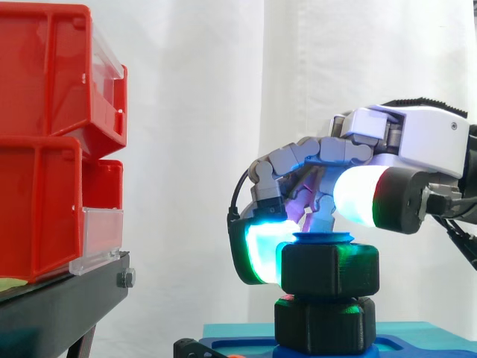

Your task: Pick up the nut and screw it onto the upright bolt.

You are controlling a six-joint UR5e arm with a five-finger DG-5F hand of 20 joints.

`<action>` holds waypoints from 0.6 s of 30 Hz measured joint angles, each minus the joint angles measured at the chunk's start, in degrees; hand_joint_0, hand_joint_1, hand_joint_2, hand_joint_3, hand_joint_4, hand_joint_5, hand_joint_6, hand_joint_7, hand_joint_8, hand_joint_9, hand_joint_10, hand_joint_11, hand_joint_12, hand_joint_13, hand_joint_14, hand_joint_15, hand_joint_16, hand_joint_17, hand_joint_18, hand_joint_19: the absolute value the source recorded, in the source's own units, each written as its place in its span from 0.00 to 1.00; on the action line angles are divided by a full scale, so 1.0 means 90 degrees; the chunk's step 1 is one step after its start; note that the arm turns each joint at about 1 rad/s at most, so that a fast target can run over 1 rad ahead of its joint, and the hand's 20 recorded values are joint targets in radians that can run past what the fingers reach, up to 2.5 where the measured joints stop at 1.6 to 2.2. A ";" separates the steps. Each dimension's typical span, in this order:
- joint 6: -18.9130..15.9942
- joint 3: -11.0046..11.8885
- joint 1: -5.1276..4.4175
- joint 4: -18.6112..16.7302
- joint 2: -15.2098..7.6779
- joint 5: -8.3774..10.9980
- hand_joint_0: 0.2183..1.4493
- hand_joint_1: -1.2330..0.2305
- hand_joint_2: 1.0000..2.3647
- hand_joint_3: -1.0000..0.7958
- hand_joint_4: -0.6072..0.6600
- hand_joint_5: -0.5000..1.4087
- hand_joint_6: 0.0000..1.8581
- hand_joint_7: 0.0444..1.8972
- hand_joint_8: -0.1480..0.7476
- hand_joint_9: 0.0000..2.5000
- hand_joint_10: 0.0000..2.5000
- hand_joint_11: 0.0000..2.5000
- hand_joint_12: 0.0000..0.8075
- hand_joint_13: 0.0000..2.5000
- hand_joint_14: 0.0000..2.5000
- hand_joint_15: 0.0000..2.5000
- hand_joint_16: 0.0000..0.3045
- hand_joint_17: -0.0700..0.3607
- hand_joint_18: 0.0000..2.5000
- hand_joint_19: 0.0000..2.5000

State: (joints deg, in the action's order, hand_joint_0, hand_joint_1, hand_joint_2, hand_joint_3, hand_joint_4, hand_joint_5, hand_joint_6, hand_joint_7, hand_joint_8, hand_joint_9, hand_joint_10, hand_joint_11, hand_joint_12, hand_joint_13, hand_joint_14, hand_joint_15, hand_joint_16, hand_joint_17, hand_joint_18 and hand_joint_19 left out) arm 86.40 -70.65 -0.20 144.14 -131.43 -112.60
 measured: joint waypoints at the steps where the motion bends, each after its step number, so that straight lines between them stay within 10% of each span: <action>1: 0.0000 0.0009 0.0008 0.0003 0.0001 -0.0016 0.22 0.75 0.00 0.28 0.57 0.30 0.31 0.67 0.41 0.62 0.00 0.01 0.19 0.43 0.00 0.00 0.09 0.30 0.34 0.11; 12: 0.0000 0.0031 0.0101 0.0019 0.0003 -0.0111 0.22 0.76 0.00 0.28 0.58 0.30 0.27 0.74 0.45 0.63 0.00 0.03 0.20 0.44 0.00 0.01 0.08 0.29 0.32 0.10; 18: 0.0000 0.0244 0.0171 0.0134 0.0004 -0.0250 0.21 0.77 0.00 0.28 0.65 0.26 0.27 0.59 0.43 0.57 0.00 0.03 0.23 0.41 0.00 0.01 0.10 0.32 0.29 0.10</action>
State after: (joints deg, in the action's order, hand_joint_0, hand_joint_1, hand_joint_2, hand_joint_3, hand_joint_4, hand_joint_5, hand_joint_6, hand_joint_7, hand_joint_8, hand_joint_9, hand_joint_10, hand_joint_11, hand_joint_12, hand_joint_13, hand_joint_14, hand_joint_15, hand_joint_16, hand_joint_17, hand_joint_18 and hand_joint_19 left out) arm 86.40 -68.45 1.34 145.34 -131.39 -114.85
